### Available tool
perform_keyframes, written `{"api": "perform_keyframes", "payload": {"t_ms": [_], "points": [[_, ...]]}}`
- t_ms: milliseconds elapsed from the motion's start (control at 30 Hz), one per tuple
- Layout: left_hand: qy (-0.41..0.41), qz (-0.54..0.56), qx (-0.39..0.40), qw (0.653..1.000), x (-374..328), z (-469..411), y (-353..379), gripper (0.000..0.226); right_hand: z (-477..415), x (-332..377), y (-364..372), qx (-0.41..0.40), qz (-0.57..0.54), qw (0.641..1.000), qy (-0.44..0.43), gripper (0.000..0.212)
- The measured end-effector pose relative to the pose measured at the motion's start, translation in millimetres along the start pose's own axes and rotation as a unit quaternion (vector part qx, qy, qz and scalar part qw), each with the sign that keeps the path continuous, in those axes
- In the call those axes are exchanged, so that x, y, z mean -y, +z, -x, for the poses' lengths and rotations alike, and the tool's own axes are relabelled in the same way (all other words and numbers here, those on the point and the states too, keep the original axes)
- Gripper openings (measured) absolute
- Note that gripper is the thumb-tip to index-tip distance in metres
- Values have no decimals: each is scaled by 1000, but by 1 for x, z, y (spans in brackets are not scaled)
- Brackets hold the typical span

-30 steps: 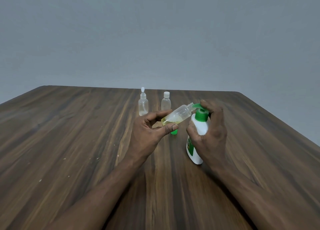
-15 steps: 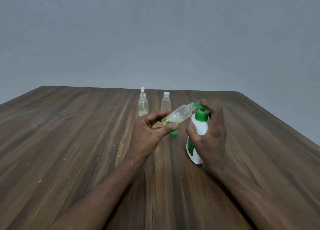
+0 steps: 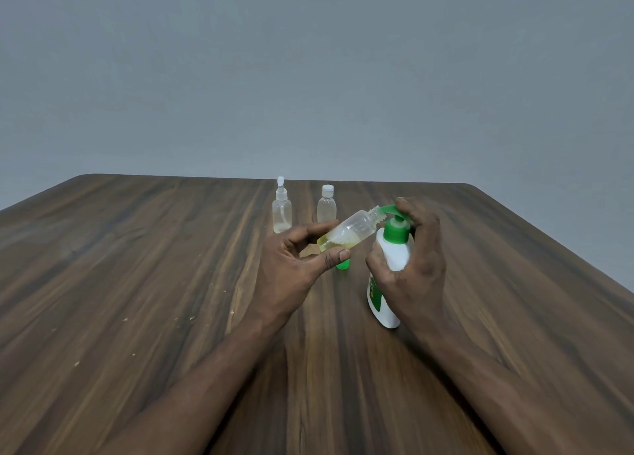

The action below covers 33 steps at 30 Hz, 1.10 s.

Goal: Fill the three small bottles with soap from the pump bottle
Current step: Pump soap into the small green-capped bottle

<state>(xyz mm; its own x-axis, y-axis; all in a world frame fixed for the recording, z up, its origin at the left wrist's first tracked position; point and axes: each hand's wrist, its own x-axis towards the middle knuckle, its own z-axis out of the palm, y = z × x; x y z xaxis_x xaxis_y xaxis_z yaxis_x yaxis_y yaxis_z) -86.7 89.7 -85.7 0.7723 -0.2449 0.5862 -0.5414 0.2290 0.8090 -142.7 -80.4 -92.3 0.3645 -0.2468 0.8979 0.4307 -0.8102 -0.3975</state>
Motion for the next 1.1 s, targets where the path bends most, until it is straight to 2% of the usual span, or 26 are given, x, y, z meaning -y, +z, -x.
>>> {"api": "perform_keyframes", "payload": {"t_ms": [267, 500, 800, 1100], "points": [[-4, 7, 0, 1000, 1, 0, 0, 42, 1, 3, 2, -13, -12, 1000, 6, 55], [-5, 7, 2, 1000, 0, -1, -1, 41, -1, 0, 1, -6, -3, 1000, 0, 71], [-6, 5, 4, 1000, 0, 0, -1, 42, 1, 0, 1, -7, -4, 1000, 4, 60], [-20, 30, 5, 999, 3, -1, -1, 45, 0, 0, 0, -2, -3, 1000, 3, 71]]}}
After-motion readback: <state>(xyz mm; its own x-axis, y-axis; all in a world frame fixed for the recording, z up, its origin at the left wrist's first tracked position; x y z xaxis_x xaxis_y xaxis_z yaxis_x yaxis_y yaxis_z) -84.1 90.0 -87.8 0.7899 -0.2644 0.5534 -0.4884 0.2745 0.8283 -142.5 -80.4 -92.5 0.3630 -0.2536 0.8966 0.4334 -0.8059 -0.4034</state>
